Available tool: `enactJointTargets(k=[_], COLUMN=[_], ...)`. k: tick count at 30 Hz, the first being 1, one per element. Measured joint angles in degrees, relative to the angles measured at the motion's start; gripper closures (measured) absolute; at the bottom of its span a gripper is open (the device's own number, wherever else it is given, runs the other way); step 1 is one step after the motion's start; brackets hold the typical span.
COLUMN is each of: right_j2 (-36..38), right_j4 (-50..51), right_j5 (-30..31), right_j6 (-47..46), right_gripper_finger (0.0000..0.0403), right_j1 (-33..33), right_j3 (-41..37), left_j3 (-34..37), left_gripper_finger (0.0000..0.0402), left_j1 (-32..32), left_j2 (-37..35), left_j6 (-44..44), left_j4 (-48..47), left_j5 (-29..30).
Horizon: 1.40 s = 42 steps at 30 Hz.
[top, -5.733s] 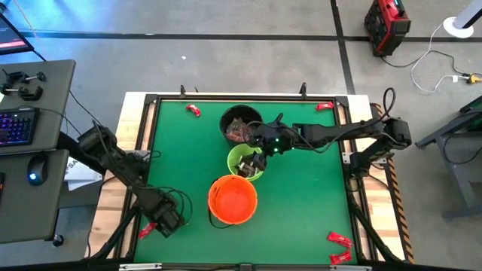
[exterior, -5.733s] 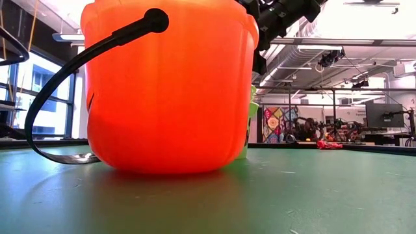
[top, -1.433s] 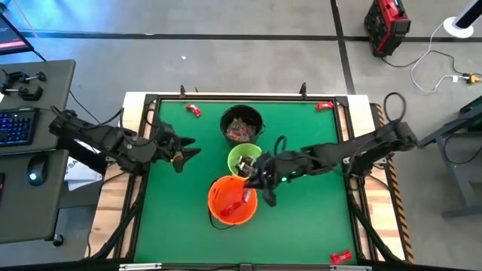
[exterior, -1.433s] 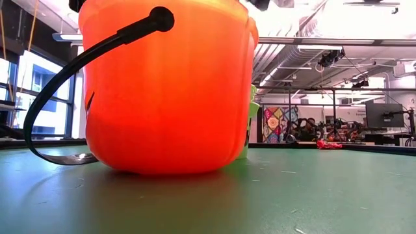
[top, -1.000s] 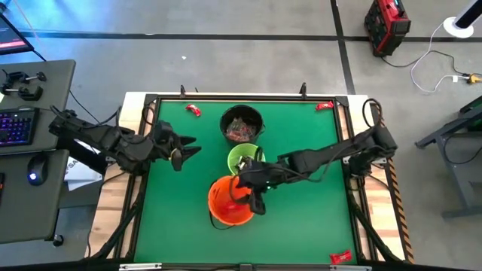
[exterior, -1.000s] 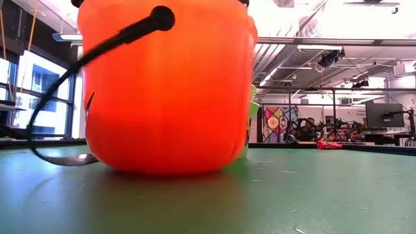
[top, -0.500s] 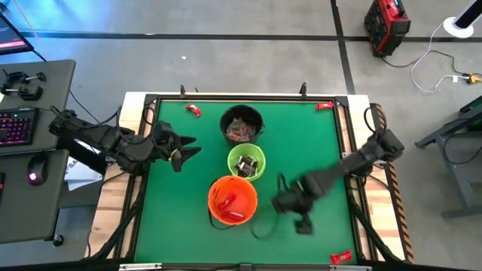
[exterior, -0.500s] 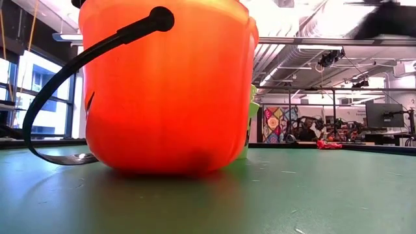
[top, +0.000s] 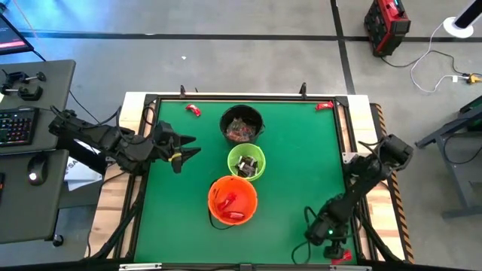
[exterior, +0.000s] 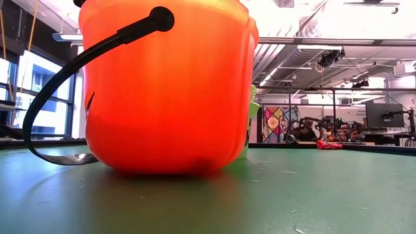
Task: Sort candy by brand, put in halloween buckets
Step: Put the red chocolate bar into the orange bucket
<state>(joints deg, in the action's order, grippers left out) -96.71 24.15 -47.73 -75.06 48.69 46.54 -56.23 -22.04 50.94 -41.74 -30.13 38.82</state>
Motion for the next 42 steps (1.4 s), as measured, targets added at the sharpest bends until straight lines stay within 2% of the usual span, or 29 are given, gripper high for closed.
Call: enactJointTargets(k=[10,16,21,25,32,38,42], right_j2=[-0.8,-4.5,-6.5,-6.6,-5.9,2.2,13.0], right_j4=[-9.2,-14.5,-17.1,-16.7,-16.8,-14.5,-9.4], right_j5=[1.4,-0.9,-2.9,-2.9,-2.6,1.8,9.7], right_j6=[-7.5,-11.9,-14.9,-15.0,-14.5,-12.6,-10.4], right_gripper_finger=[0.0112,0.0124,0.0169,0.0222,0.0382,0.0393,0.0396], right_j1=[-0.3,0.1,1.7,2.4,2.1,-2.0,-8.7], right_j3=[-4.3,-4.3,-4.2,-4.2,-4.3,-4.3,-4.2], left_j3=[0.0,0.0,0.0,0.0,0.0,0.0,0.0], left_gripper_finger=[0.0151,0.0151,0.0151,0.0151,0.0151,0.0151,0.0151], left_j1=[0.0,0.0,0.0,0.0,0.0,0.0,0.0], left_j2=[0.0,0.0,0.0,0.0,0.0,-0.8,-1.2], left_j6=[0.0,0.0,0.3,1.4,2.4,2.9,3.0], left_j4=[0.0,0.0,-0.1,-0.1,-0.1,0.0,0.1], left_j5=[0.3,0.4,0.4,0.5,0.5,1.1,4.2])
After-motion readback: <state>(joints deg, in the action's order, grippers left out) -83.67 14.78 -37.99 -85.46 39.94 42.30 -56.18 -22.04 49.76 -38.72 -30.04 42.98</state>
